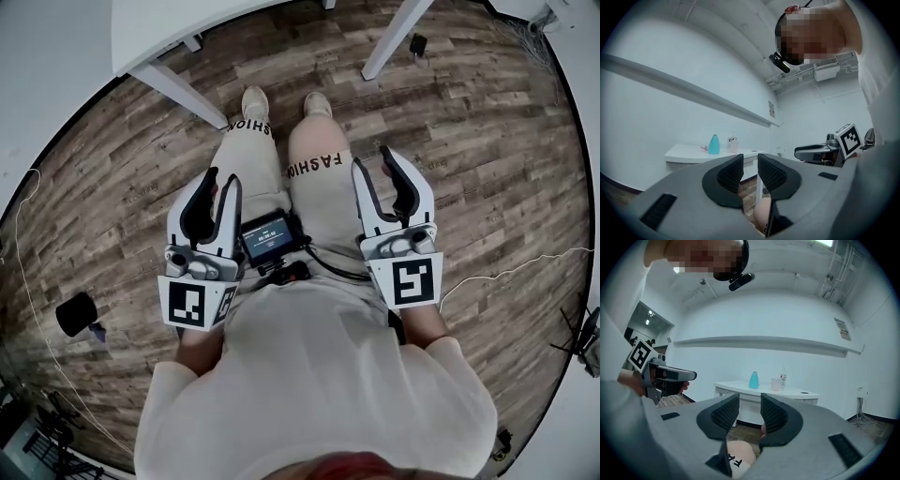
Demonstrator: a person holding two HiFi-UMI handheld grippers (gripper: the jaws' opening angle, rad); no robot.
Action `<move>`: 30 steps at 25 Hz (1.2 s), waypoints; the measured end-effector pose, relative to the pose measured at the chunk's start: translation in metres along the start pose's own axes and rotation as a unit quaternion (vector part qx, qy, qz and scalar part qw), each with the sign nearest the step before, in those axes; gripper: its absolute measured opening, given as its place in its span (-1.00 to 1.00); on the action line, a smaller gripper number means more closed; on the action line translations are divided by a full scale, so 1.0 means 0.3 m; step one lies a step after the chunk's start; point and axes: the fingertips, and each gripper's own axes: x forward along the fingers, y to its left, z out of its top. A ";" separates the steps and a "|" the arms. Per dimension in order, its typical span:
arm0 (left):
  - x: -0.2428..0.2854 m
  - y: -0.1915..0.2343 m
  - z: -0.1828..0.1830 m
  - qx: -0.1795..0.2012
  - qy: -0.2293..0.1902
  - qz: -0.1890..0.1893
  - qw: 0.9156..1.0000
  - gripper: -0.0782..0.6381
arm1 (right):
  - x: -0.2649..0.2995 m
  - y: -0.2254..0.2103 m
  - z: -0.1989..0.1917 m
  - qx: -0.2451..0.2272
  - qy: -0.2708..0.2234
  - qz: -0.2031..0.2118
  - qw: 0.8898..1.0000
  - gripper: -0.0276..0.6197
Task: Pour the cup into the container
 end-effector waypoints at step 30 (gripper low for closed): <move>0.448 0.257 -0.044 -0.007 0.015 -0.007 1.000 -0.48 | 0.431 -0.256 -0.013 -0.002 -0.005 0.005 1.000 -0.53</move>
